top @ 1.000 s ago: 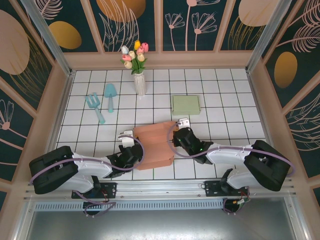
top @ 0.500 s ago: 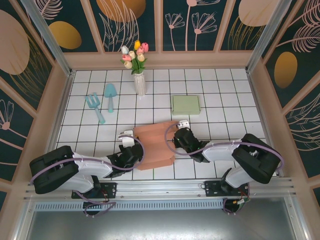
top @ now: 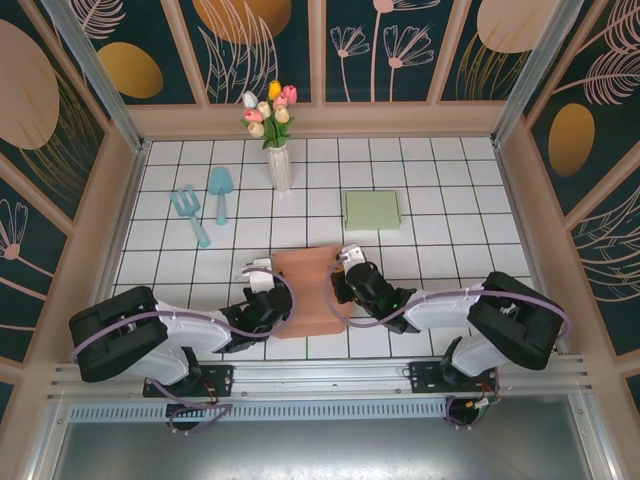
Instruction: Fold the paper box
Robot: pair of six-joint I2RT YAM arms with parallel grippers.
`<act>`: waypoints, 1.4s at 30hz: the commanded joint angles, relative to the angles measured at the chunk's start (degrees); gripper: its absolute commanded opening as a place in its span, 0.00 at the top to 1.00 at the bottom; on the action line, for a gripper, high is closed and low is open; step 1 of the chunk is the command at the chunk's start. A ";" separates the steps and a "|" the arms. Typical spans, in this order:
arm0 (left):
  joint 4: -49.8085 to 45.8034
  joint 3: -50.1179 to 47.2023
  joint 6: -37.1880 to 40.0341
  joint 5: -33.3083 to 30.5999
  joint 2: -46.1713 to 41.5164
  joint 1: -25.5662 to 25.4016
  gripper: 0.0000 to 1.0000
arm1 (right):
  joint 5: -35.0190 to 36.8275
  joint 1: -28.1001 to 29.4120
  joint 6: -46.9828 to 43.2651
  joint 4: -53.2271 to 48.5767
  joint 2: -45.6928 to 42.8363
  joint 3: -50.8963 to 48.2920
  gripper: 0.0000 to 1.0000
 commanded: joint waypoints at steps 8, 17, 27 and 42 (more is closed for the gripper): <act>-2.95 -3.11 3.37 -5.67 -7.72 -0.27 1.00 | 9.60 2.67 -2.97 -21.78 -18.17 3.28 0.69; -2.84 -7.85 8.10 -10.17 -16.79 -0.28 1.00 | 13.19 -0.64 -17.68 -27.93 -30.12 6.05 0.42; -2.56 -12.77 9.99 -9.19 -27.93 -0.26 1.00 | -21.64 -19.36 -49.33 -22.62 -25.14 7.63 0.38; 0.22 -12.69 11.52 -6.38 -27.27 -0.23 1.00 | -38.12 -20.00 -63.06 -23.05 -19.42 9.37 0.38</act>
